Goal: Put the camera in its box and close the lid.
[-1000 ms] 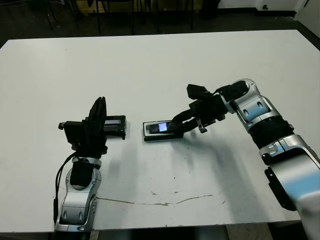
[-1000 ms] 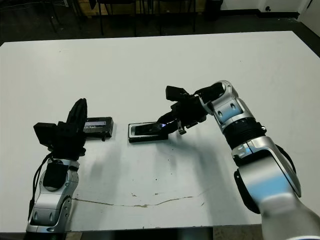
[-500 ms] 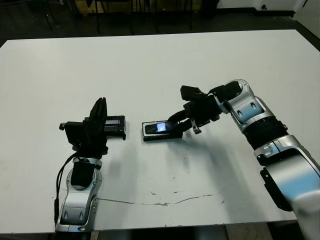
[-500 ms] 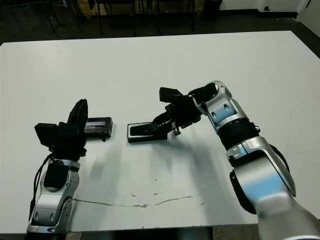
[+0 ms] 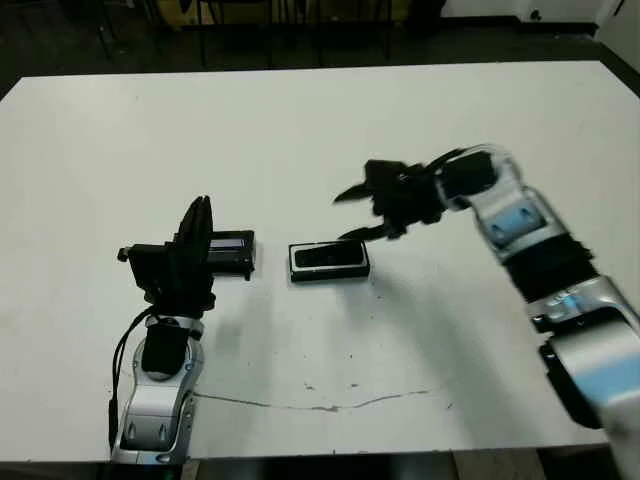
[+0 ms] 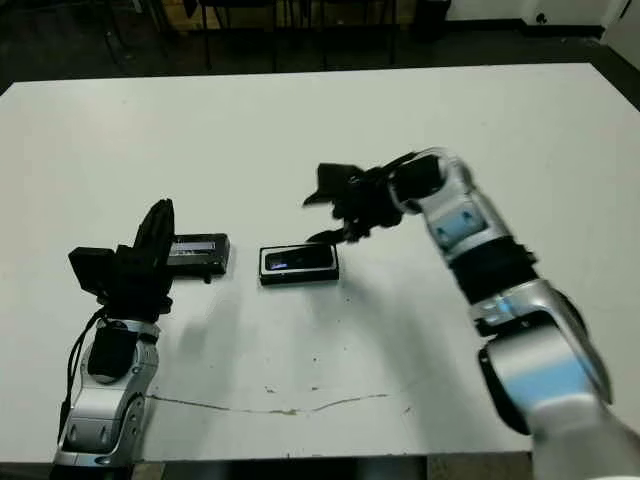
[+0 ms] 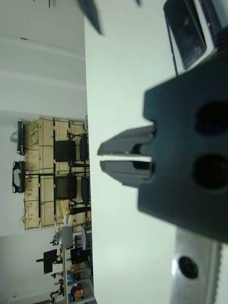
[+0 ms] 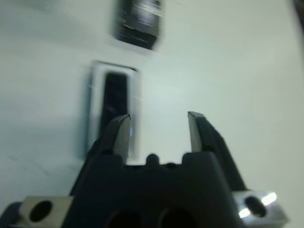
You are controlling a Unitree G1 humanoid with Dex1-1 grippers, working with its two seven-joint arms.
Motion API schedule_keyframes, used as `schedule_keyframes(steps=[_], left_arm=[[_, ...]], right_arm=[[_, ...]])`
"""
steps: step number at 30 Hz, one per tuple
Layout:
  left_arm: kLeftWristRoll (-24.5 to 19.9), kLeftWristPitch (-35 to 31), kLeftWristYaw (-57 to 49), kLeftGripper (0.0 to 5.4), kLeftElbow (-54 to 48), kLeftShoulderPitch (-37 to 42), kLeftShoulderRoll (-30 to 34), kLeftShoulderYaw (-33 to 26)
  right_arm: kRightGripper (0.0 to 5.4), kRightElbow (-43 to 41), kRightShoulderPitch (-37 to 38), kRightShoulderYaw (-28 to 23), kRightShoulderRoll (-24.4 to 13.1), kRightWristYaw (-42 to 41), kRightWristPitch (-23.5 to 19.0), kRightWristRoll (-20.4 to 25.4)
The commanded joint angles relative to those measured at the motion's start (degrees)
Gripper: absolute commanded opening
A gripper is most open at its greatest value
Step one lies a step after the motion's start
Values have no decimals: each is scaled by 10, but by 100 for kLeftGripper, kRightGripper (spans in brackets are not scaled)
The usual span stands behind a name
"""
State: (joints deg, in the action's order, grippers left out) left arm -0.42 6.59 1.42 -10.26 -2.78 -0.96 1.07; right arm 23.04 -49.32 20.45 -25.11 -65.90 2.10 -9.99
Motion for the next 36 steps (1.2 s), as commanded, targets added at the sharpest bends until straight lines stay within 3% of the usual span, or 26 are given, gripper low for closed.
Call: schedule_keyframes(steps=[1, 3, 6, 9, 12, 14, 18, 26, 36], left_arm=[[-1, -3, -1, 0, 7, -7, 0, -1], [1, -3, -2, 0, 8, -7, 0, 0], [3, -6, -1, 0, 7, -6, 2, -1], [2, -3, 0, 0, 10, -3, 2, -1], [4, -4, -1, 0, 9, -2, 2, -1], [4, -6, -2, 0, 7, -2, 1, -1], [1, -5, 2, 0, 10, -1, 2, -1], [0, -7, 4, 0, 10, 1, 3, -2], [0, -7, 3, 0, 7, -2, 1, -1]], right_arm=[[345, -35, 17, -25, -23, 10, -13, 16], [377, -53, 19, -44, -31, 5, -33, 40], [431, -71, 20, -69, -51, -13, -29, 77], [483, -91, 31, -104, -54, -10, -76, 127], [536, -124, 81, -157, -22, 64, -105, 174], [539, -163, 128, -173, 3, 156, -98, 156], [491, -213, 191, -159, 33, 265, -64, 111], [346, -215, 255, -102, 59, 347, 35, 40], [165, -167, 269, -59, 75, 387, 66, -4]])
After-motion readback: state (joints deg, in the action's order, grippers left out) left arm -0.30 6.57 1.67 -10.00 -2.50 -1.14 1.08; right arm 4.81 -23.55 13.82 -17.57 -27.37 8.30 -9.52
